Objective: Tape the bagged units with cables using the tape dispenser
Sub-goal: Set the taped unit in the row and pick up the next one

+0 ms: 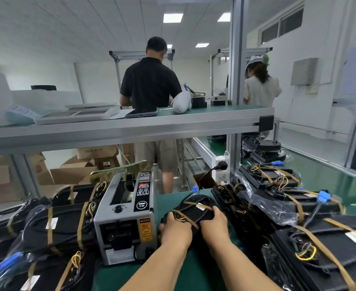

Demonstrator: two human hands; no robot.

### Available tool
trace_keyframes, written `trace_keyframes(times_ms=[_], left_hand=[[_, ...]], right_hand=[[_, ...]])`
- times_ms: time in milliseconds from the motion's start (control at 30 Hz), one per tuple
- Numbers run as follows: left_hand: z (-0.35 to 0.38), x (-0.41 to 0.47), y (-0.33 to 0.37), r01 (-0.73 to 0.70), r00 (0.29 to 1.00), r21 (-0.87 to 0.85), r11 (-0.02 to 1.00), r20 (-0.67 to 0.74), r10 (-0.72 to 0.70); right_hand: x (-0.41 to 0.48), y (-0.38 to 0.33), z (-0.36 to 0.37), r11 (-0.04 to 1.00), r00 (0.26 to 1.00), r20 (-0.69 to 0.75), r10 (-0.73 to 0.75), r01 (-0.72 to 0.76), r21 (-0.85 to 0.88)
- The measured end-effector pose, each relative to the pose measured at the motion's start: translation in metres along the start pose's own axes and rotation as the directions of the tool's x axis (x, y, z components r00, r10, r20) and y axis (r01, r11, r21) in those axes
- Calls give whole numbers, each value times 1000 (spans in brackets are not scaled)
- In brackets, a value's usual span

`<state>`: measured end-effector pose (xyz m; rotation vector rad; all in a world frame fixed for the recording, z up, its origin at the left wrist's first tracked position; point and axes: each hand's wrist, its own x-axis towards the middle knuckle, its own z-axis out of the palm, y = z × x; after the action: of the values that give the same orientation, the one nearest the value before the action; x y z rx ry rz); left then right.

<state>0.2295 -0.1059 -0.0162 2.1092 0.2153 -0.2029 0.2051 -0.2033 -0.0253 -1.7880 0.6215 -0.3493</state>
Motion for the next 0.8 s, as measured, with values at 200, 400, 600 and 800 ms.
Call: trace_keyframes(times_ms=[200, 400, 600, 800], left_hand=[[-3, -38, -26, -74, 995, 3, 997, 60, 74], [-23, -47, -16, -48, 982, -52, 998, 181, 56], [-37, -71, -25, -17, 988, -157, 987, 150, 41], [-63, -123, -53, 27, 971, -344, 938, 230, 57]], right_hand=[[-51, 14, 4, 998, 998, -37, 60, -59, 14], [-51, 7, 1, 982, 984, -50, 170, -165, 87], [-50, 5, -16, 891, 932, 181, 314, -355, 282], [-103, 19, -44, 908, 866, 466, 179, -328, 262]])
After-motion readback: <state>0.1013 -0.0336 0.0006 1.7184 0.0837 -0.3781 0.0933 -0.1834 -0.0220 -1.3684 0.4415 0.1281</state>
